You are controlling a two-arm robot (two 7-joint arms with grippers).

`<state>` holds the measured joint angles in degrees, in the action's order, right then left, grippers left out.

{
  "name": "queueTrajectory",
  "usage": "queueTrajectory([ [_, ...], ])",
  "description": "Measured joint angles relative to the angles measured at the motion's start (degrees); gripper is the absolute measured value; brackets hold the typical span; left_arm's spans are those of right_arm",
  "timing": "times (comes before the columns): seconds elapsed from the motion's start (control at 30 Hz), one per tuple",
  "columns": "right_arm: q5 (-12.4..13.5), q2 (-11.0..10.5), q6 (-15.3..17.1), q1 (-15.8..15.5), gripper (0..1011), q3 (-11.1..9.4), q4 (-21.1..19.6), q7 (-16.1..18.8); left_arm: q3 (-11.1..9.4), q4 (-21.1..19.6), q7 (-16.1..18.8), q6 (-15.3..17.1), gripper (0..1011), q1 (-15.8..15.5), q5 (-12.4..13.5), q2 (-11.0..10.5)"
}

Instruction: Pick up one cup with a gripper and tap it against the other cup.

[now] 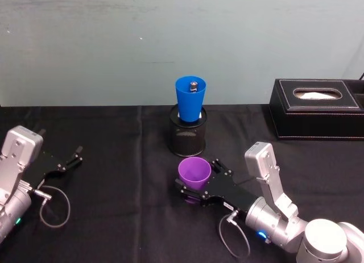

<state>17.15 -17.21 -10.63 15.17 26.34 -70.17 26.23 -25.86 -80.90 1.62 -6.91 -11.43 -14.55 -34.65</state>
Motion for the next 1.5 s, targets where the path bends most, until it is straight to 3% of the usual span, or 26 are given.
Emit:
queueTrajectory([
  [0.3,0.18,-0.04,0.03,0.0,995,0.01,0.0,-0.02,0.0,0.0,0.0,0.0,1000,0.0,0.0,0.0],
  [0.6,0.43,-0.08,0.16,0.0,805,0.04,-0.01,-0.02,0.0,0.0,0.0,0.0,1000,0.0,0.0,0.0],
  [0.77,0.19,-0.36,0.51,-0.24,772,0.05,-0.88,-0.11,0.0,0.0,0.0,0.0,1000,0.0,0.0,0.0],
  [0.9,-1.39,-2.39,3.0,-1.94,751,-0.73,-7.07,-0.72,0.0,0.0,0.0,0.0,1000,0.0,0.0,0.0],
  [1.07,-1.26,-4.35,7.31,-2.84,735,-2.1,-13.84,-0.71,0.0,0.0,0.0,0.0,1000,0.0,0.0,0.0],
  [1.33,3.43,-6.62,16.36,-2.2,735,-4.85,-21.85,-0.12,0.0,0.0,0.0,0.0,1000,0.0,0.0,0.0],
  [1.5,5.86,-7.31,19.85,-1.36,736,-5.12,-23.43,0.21,0.0,0.0,0.0,0.0,1000,0.0,0.0,0.0],
])
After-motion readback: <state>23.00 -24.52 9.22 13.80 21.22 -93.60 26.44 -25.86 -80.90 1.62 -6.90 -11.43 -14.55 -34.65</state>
